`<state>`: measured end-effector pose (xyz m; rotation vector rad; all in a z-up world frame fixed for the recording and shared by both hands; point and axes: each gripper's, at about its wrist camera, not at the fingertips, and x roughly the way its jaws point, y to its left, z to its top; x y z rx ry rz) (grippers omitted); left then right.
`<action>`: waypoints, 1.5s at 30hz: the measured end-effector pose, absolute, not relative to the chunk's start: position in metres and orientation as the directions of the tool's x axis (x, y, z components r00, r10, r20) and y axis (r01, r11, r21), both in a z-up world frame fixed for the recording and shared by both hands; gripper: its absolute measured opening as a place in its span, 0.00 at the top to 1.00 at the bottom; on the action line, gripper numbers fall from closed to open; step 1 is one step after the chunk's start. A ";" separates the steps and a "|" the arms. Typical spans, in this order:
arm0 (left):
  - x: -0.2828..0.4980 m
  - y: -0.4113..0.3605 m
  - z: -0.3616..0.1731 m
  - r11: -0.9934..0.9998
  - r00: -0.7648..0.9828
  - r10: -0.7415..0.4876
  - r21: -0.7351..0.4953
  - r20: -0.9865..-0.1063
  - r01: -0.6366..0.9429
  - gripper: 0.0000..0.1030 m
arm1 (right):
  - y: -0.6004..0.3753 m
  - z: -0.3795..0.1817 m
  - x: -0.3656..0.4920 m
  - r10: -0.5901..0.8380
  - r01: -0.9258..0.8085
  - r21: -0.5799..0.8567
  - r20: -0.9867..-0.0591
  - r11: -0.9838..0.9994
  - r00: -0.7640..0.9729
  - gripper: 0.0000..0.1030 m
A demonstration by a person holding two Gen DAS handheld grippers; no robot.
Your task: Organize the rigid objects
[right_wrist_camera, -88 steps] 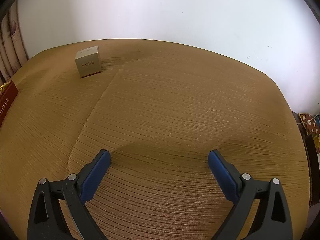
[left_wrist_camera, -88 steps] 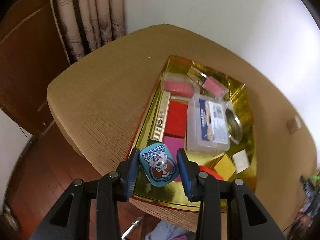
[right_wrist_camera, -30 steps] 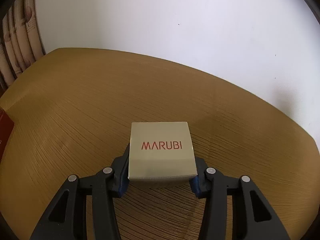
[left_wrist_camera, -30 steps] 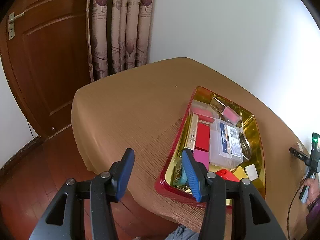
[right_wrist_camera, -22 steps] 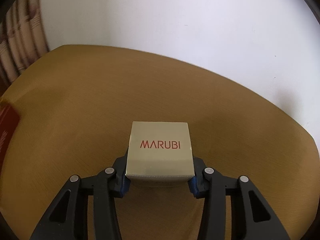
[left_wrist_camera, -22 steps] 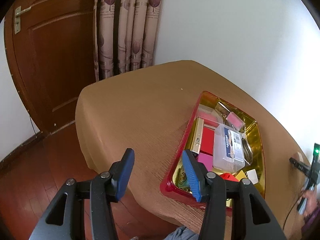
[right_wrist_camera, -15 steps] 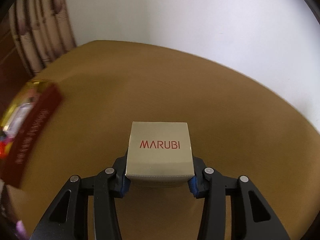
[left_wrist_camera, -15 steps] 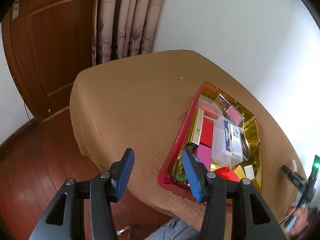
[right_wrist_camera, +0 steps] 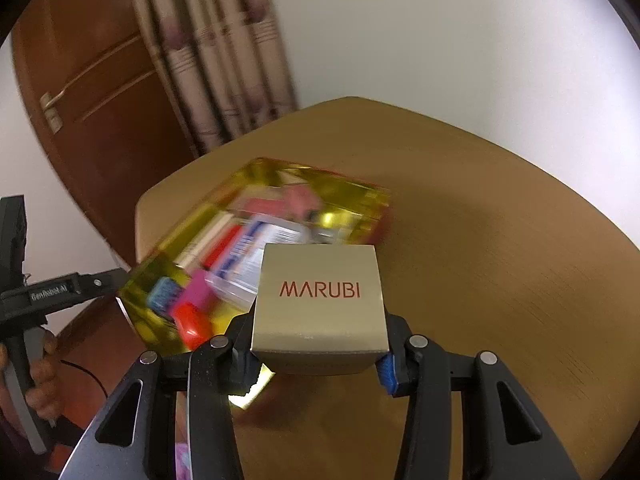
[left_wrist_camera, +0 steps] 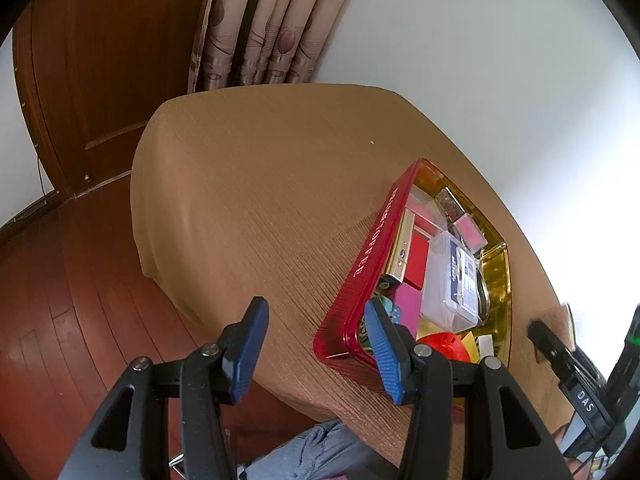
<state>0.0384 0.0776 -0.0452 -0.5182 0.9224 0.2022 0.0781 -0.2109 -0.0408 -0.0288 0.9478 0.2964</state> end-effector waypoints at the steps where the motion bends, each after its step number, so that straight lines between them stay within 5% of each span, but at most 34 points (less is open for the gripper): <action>1: 0.039 0.078 -0.045 0.860 0.596 -0.051 -0.339 -0.802 -0.382 0.50 | -0.206 -0.040 0.079 0.245 -0.277 0.105 -0.807 0.955 0.538 0.59; 17: 0.043 0.074 -0.045 0.880 0.590 -0.043 -0.311 -0.806 -0.360 0.50 | -0.164 -0.076 0.134 0.223 -0.307 0.076 -0.849 0.949 0.480 0.58; 21: 0.046 0.068 -0.044 0.901 0.590 -0.008 -0.262 -0.808 -0.346 0.50 | -0.163 -0.075 0.144 0.212 -0.295 0.068 -0.844 0.953 0.492 0.40; 25: 0.047 0.060 -0.042 0.922 0.590 0.026 -0.209 -0.807 -0.327 0.50 | -0.168 -0.051 0.137 0.244 -0.279 0.094 -0.783 0.956 0.572 0.38; 29: 0.046 0.051 -0.037 0.941 0.605 0.066 -0.153 -0.793 -0.303 0.50 | -0.166 -0.015 0.112 0.259 -0.284 0.080 -0.690 0.955 0.676 0.27; 33: 0.043 0.041 -0.031 0.955 0.624 0.097 -0.104 -0.776 -0.277 0.50 | -0.156 0.007 0.073 0.189 -0.246 -0.010 -0.611 0.969 0.769 0.05; 45: 0.028 0.018 -0.012 0.975 0.702 0.121 -0.048 -0.701 -0.217 0.50 | -0.141 0.007 0.006 0.008 -0.090 -0.137 -0.511 0.986 0.859 0.01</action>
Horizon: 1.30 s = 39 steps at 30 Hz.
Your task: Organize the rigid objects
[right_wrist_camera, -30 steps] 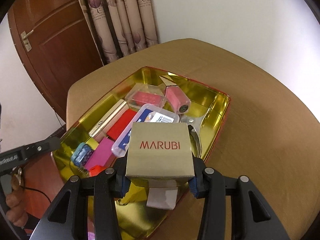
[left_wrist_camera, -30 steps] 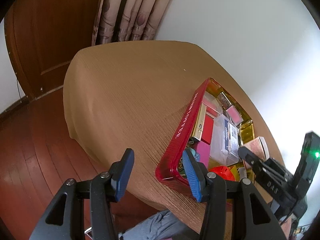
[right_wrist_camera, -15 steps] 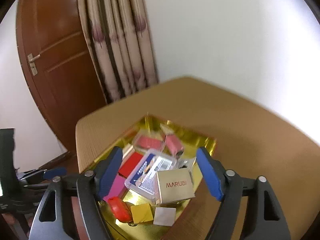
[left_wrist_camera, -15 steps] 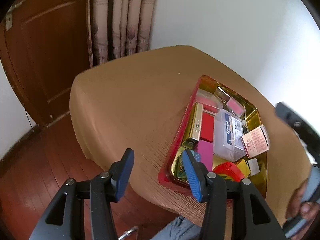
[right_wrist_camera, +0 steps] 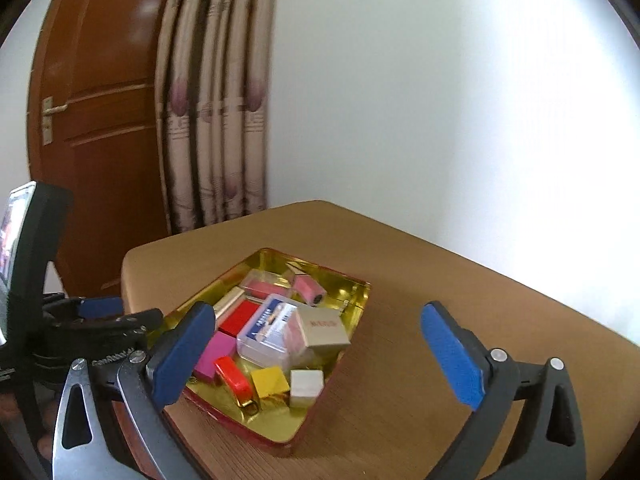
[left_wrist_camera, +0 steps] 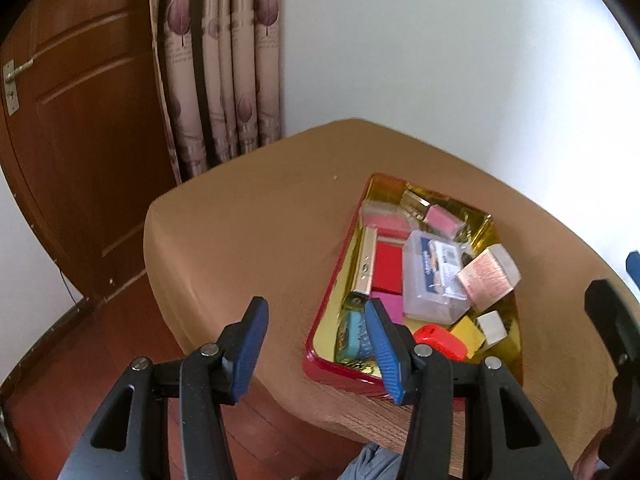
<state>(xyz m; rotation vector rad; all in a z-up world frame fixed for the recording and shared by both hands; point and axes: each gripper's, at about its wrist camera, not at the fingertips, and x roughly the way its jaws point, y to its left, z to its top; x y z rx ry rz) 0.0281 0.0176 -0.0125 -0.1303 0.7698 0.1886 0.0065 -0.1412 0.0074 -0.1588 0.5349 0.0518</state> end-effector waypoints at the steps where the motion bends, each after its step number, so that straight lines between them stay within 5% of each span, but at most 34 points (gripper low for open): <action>1: 0.026 0.015 -0.010 0.977 0.715 0.123 -0.044 -0.688 -0.211 0.50 | -0.143 0.009 0.003 -0.010 -0.069 -0.138 -0.502 0.988 0.865 0.01; 10: 0.000 -0.010 0.013 0.985 0.814 0.158 0.032 -0.559 -0.169 0.48 | -0.141 0.024 -0.032 -0.101 0.025 -0.187 -0.413 0.982 0.905 0.01; 39: -0.030 -0.027 0.037 0.996 0.838 0.087 0.034 -0.539 -0.082 0.48 | -0.120 0.062 -0.092 -0.175 0.108 -0.229 -0.296 0.967 0.939 0.01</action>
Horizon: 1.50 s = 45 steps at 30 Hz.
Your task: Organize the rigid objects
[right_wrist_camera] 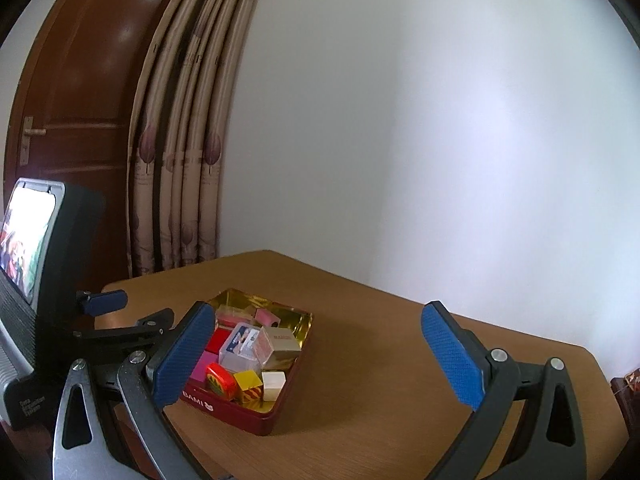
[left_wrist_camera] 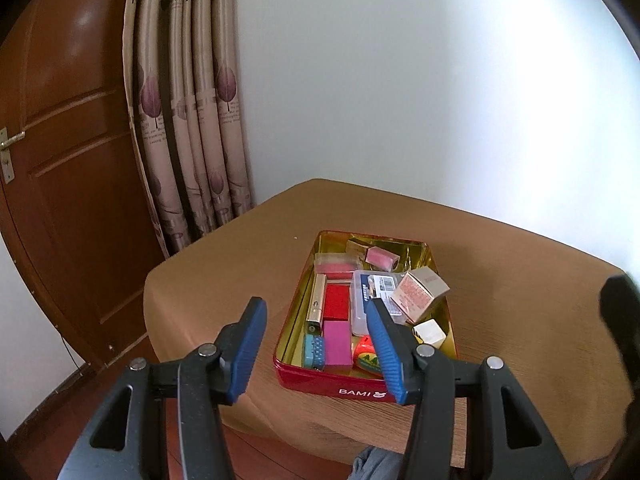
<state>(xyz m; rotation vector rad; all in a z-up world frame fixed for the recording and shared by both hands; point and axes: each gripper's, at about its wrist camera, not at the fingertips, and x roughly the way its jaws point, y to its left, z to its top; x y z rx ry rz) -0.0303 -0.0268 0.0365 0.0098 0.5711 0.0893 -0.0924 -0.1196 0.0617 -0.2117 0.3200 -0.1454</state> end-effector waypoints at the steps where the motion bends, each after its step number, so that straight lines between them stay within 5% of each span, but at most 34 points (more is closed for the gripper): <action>1: -0.032 -0.027 0.038 0.996 0.838 0.088 0.036 -0.538 -0.081 0.48 | -0.120 0.064 -0.094 -0.174 0.112 -0.218 -0.292 0.969 0.941 0.01; 45: -0.030 -0.024 0.022 0.998 0.833 0.062 0.023 -0.550 -0.059 0.48 | -0.124 0.043 -0.088 -0.236 0.169 -0.199 -0.384 0.965 0.893 0.01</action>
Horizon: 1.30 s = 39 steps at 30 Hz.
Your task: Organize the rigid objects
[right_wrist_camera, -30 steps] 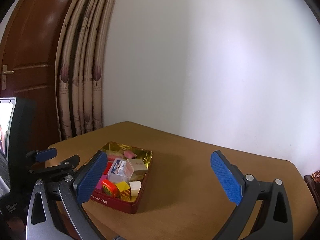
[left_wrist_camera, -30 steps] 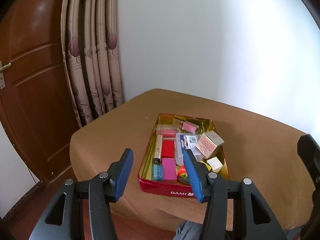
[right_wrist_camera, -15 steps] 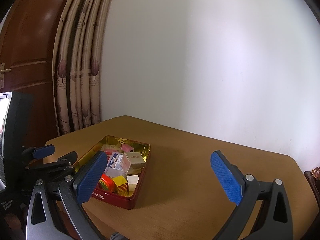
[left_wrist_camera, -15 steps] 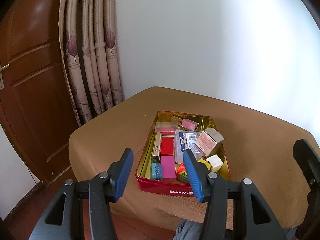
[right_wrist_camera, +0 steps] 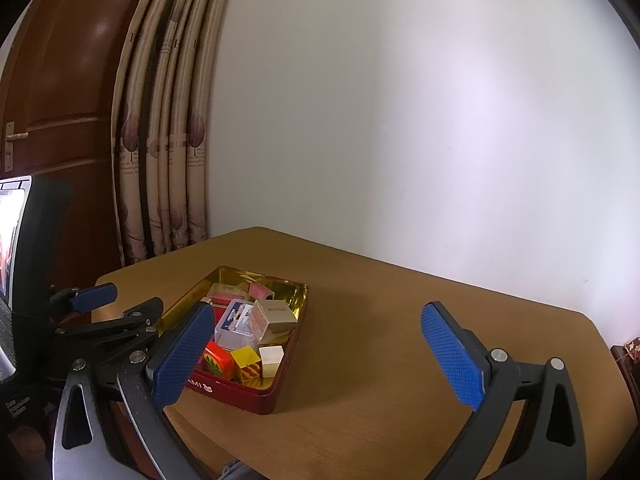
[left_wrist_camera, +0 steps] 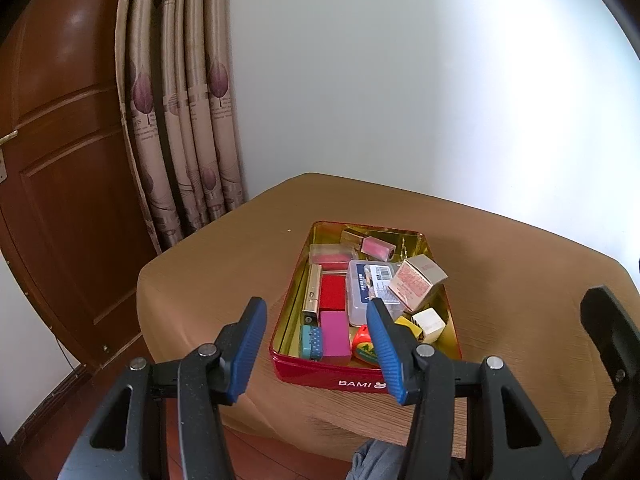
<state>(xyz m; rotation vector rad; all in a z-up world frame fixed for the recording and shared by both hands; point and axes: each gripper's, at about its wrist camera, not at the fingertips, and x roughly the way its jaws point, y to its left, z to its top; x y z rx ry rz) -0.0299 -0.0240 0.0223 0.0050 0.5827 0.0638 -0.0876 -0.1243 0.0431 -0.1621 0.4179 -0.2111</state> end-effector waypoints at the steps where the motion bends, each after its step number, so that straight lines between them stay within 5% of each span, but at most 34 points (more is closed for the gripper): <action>1: -0.029 -0.023 0.023 0.998 0.832 0.057 0.019 -0.551 -0.056 0.48 | -0.124 0.043 -0.088 -0.234 0.169 -0.197 -0.384 0.966 0.893 0.01; 39: -0.023 -0.022 0.017 0.999 0.814 0.048 0.023 -0.579 -0.042 0.48 | -0.122 0.038 -0.091 -0.196 0.117 -0.209 -0.414 0.971 0.889 0.01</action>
